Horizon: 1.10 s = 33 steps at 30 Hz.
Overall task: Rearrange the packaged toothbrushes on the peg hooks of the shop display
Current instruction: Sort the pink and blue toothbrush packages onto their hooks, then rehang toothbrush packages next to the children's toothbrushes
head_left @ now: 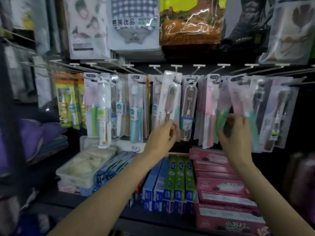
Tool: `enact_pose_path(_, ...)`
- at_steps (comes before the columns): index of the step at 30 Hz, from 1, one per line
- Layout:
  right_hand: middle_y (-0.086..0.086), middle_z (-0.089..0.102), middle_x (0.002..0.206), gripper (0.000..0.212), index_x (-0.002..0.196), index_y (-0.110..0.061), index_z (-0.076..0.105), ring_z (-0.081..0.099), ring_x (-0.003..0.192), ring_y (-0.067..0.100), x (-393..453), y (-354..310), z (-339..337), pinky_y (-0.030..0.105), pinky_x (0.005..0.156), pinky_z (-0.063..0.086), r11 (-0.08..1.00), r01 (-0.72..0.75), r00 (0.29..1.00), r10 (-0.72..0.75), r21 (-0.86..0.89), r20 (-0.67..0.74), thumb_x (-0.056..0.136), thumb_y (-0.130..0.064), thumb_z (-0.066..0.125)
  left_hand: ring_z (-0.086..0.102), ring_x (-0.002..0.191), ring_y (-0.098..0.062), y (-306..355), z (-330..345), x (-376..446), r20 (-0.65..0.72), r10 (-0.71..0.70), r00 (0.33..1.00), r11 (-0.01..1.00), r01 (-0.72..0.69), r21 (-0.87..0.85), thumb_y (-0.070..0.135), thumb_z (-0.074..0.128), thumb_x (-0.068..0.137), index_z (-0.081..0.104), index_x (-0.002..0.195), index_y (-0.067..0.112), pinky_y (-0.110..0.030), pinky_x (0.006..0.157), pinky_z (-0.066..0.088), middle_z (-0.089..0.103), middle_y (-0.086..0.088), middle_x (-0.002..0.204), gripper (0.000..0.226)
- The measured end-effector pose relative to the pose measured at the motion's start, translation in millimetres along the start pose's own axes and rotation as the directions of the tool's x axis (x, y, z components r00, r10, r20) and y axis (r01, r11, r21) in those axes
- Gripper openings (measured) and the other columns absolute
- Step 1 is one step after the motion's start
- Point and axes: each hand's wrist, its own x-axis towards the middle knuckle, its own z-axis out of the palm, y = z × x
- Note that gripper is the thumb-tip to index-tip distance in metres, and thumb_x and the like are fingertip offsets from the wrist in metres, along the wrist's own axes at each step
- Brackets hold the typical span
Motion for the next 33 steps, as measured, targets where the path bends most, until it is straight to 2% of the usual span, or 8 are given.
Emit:
enact_pose_path(7, 0.004, 0.042, 0.107, 0.029, 0.112, -0.002, 0.051, 0.046, 0.096, 0.016, -12, -115, 86, 0.024, 0.083, 0.040, 0.975, 0.104, 0.977, -0.137, 0.198, 0.164, 0.085, -0.007, 0.062, 0.056, 0.085, -0.015, -85, -102, -23, -0.312, -0.106, 0.944, 0.992, 0.124, 0.038, 0.005, 0.053, 0.088, 0.056, 0.108, 0.008, -0.027, 0.074, 0.047, 0.060, -0.001, 0.096, 0.021)
enact_pose_path(10, 0.001, 0.048, 0.106, 0.028, 0.113, -0.007, 0.051, 0.048, 0.091, 0.011, -20, -168, 129, 0.022, 0.079, 0.042, 0.952, 0.113, 0.950, -0.187, 0.284, 0.248, 0.087, -0.011, 0.061, 0.052, 0.085, -0.015, -132, -146, -31, -0.422, -0.240, 0.874, 0.968, 0.249, -0.036, 0.004, 0.055, 0.086, 0.053, 0.106, 0.007, -0.025, 0.073, 0.042, 0.055, -0.003, 0.097, 0.020)
enact_pose_path(13, 0.006, 0.054, 0.113, 0.028, 0.117, -0.009, 0.051, 0.052, 0.102, 0.017, -28, -215, 168, 0.029, 0.089, 0.046, 0.925, 0.140, 0.910, -0.261, 0.353, 0.322, 0.090, -0.008, 0.056, 0.053, 0.089, -0.022, -180, -171, -33, -0.481, -0.397, 0.782, 0.915, 0.376, -0.143, 0.005, 0.056, 0.087, 0.052, 0.108, 0.006, -0.037, 0.078, 0.047, 0.052, -0.006, 0.101, 0.021)
enact_pose_path(16, 0.007, 0.049, 0.128, 0.037, 0.128, -0.010, 0.044, 0.044, 0.120, 0.021, -31, -238, 192, 0.026, 0.098, 0.036, 0.924, 0.236, 0.859, -0.343, 0.301, 0.381, 0.092, -0.004, 0.049, 0.055, 0.096, -0.027, -211, -173, -28, -0.338, -0.554, 0.761, 0.831, 0.485, -0.271, 0.011, 0.054, 0.091, 0.051, 0.111, 0.001, -0.034, 0.079, 0.045, 0.055, -0.013, 0.105, 0.023)
enact_pose_path(20, 0.008, 0.046, 0.128, 0.044, 0.129, -0.008, 0.046, 0.041, 0.118, 0.026, -30, -239, 201, 0.023, 0.095, 0.030, 0.903, 0.397, 0.810, -0.428, 0.163, 0.400, 0.087, 0.005, 0.047, 0.051, 0.113, -0.028, -220, -166, -15, -0.030, -0.674, 0.738, 0.697, 0.623, -0.355, 0.018, 0.051, 0.094, 0.045, 0.126, -0.001, -0.028, 0.090, 0.038, 0.056, -0.016, 0.119, 0.038)
enact_pose_path(27, 0.010, 0.041, 0.131, 0.032, 0.118, -0.005, 0.055, 0.036, 0.122, 0.025, -31, -237, 194, 0.026, 0.099, 0.031, 0.906, 0.414, 0.810, -0.409, 0.084, 0.420, 0.088, 0.003, 0.047, 0.054, 0.085, -0.015, -231, -182, -24, 0.121, -0.580, 0.806, 0.631, 0.538, -0.558, 0.016, 0.060, 0.089, 0.061, 0.094, 0.007, -0.020, 0.073, 0.041, 0.058, -0.001, 0.085, 0.011)
enact_pose_path(31, 0.012, 0.042, 0.127, 0.026, 0.111, -0.003, 0.057, 0.041, 0.116, 0.030, -30, -240, 197, 0.034, 0.095, 0.038, 0.911, 0.402, 0.814, -0.399, 0.087, 0.423, 0.088, 0.004, 0.047, 0.057, 0.096, -0.019, -243, -210, -40, 0.185, -0.559, 0.808, 0.518, 0.515, -0.683, 0.019, 0.062, 0.087, 0.063, 0.107, 0.007, -0.033, 0.092, 0.043, 0.063, -0.003, 0.097, 0.024)
enact_pose_path(33, 0.012, 0.043, 0.125, 0.024, 0.110, -0.003, 0.057, 0.042, 0.114, 0.031, -29, -242, 201, 0.035, 0.091, 0.041, 0.915, 0.391, 0.807, -0.393, 0.100, 0.442, 0.088, 0.003, 0.048, 0.059, 0.089, -0.017, -240, -220, -45, 0.189, -0.531, 0.826, 0.495, 0.484, -0.722, 0.014, 0.058, 0.088, 0.065, 0.096, 0.011, -0.031, 0.087, 0.045, 0.066, -0.003, 0.092, 0.010)
